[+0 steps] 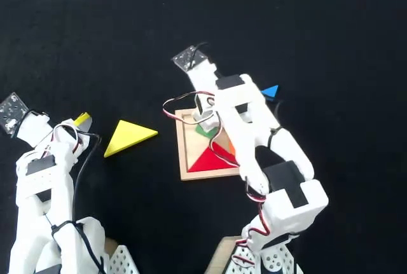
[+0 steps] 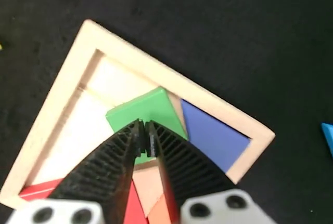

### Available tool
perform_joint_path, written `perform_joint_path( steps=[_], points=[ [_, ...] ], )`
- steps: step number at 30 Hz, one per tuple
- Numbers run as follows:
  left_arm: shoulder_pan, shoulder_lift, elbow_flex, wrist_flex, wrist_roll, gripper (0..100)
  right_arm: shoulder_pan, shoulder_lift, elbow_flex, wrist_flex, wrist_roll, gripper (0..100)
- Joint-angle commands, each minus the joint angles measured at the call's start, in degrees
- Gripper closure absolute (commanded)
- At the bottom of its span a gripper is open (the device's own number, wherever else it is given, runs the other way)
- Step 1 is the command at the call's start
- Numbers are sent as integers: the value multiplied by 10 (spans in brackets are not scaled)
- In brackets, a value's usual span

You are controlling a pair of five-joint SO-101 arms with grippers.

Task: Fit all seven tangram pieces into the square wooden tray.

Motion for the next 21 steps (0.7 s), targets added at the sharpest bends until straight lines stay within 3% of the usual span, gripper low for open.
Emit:
perform_joint_path(
  steps=[1,21],
  points=[
    [7,-9,-6,-11,-5,690,-12,24,-44,-5,-2,987],
    [7,-9,-6,-11,-5,690,36,6,-26,17,0,987]
  ],
)
